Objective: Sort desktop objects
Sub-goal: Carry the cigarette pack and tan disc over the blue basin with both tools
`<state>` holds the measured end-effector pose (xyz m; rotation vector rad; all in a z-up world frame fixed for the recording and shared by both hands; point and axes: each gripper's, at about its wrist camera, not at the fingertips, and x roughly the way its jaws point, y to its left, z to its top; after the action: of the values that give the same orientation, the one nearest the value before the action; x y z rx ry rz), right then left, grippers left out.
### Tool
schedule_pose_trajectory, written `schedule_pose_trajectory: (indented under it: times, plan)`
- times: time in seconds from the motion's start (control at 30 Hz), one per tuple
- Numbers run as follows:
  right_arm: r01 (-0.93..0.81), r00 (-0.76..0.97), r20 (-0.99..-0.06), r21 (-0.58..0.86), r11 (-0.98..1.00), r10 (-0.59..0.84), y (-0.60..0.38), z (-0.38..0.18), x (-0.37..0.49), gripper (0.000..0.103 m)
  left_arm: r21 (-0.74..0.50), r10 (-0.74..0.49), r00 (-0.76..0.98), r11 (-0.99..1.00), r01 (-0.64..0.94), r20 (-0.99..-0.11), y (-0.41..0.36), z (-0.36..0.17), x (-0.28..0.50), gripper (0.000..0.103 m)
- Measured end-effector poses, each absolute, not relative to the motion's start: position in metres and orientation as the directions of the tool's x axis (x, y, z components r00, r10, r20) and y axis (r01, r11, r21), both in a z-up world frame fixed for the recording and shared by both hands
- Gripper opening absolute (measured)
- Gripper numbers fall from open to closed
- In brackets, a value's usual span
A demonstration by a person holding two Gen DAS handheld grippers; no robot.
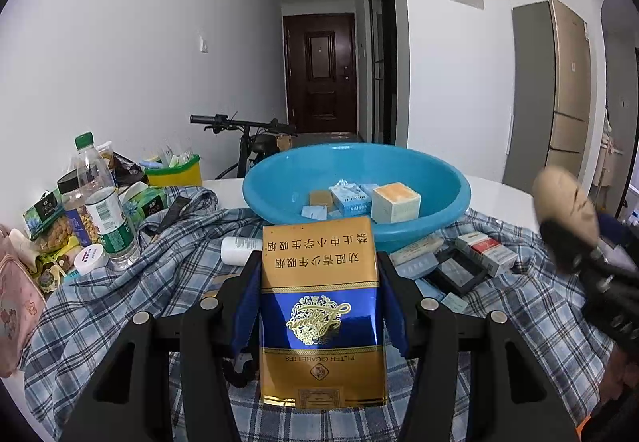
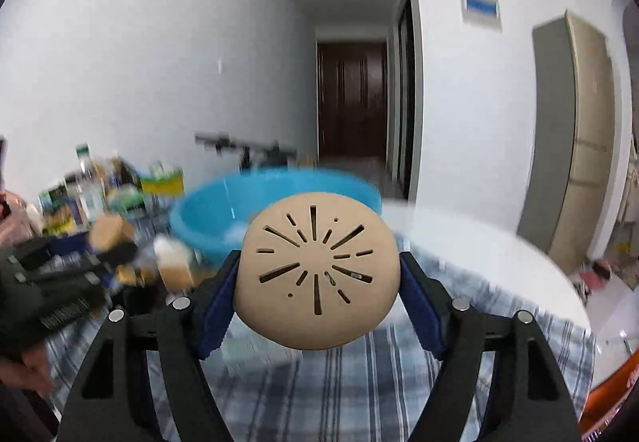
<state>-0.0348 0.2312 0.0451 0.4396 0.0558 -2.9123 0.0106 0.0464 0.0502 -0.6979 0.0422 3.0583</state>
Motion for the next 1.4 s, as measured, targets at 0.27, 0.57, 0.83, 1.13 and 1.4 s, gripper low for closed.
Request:
schedule_pose_trajectory:
  times: [0.27, 0.57, 0.83, 1.13, 1.4]
  plan:
    - [0.181, -0.977, -0.132, -0.105, -0.978, -0.166, 0.208, 0.066, -0.012, 0.074, -0.003, -0.019, -0.937, -1.000, 0.021, -0.350, 0.037, 0.064, 0.024, 0.056]
    - [0.121, -0.991, 0.031, -0.151, -0.981, -0.127, 0.189, 0.071, 0.017, 0.075, -0.001, -0.040, -0.990, -0.999, 0.041, -0.138, 0.035, 0.085, 0.062, 0.056]
    - [0.138, -0.990, 0.014, -0.146, -0.980, -0.142, 0.184, 0.077, 0.017, 0.076, 0.037, -0.053, -0.991, -0.998, 0.049, -0.119, 0.039, 0.090, 0.069, 0.056]
    - [0.131, -0.991, 0.009, -0.139, -0.981, -0.134, 0.187, 0.088, 0.009, 0.076, 0.035, -0.061, -0.989, -0.998, 0.057, -0.135, 0.039, 0.100, 0.058, 0.056]
    - [0.155, -0.987, 0.026, -0.099, -0.983, -0.159, 0.195, 0.107, -0.017, 0.076, 0.038, -0.065, -0.995, -0.997, 0.063, -0.069, 0.038, 0.132, 0.032, 0.056]
